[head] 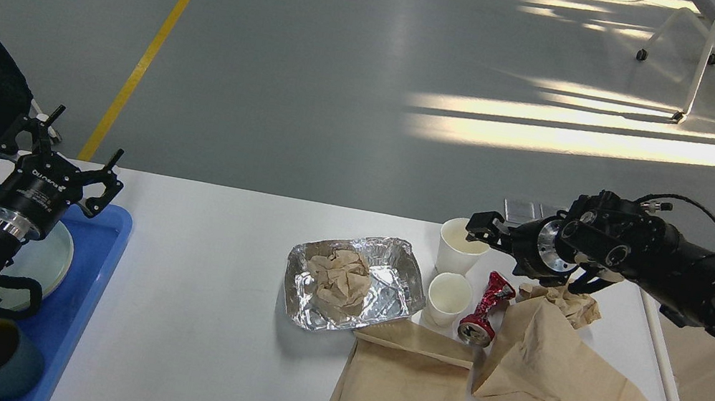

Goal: Tidy desktop
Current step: 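Lower the right gripper onto the tall white paper cup and grasp, then lift the white cup and carry it over the white bin, release, then move the right gripper down to the brown paper bag, then grasp the brown paper bag with the right gripper and lift it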

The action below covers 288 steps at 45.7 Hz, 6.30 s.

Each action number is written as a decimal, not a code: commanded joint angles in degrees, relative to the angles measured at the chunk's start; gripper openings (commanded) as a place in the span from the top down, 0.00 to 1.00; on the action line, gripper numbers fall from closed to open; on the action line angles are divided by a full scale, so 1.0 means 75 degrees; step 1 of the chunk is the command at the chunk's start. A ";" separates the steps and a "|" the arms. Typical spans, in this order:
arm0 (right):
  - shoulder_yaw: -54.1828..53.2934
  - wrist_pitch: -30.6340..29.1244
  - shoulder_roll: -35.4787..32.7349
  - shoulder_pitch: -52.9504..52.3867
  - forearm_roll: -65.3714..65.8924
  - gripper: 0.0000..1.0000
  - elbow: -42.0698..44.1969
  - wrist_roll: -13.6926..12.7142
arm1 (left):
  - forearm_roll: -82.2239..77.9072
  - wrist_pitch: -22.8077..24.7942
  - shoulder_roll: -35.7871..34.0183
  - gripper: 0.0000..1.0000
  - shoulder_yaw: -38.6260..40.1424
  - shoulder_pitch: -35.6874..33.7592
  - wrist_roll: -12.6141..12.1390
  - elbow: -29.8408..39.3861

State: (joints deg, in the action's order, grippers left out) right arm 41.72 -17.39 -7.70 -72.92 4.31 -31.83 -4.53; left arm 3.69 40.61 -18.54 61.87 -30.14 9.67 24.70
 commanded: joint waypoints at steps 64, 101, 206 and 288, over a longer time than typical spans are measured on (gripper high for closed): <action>0.0003 -0.0387 -0.1480 -0.2474 -0.1394 1.00 -0.1614 0.0053 | 0.0000 -0.0001 -0.0001 0.04 0.0000 0.0000 -0.0001 0.0000; 0.0648 -0.0039 -0.4411 -0.3076 -0.1406 1.00 -0.1815 -0.0029 | 0.0000 -0.0001 0.0011 0.04 0.0000 0.0000 -0.0001 0.0000; 0.3472 -0.4350 -0.1716 -0.7868 -0.1488 0.00 -0.5272 -0.0017 | 0.0000 -0.0001 -0.0001 0.04 0.0000 0.0000 -0.0001 0.0000; 0.4280 -0.0622 -0.0274 -0.1163 -0.1348 1.00 -0.2904 -0.0029 | 0.0000 -0.0001 -0.0001 0.04 0.0000 0.0000 -0.0001 0.0000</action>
State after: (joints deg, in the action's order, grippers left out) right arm 71.83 -20.68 -8.76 -80.03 -5.81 -52.99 -4.83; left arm 3.69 40.60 -18.54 61.87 -30.14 9.67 24.70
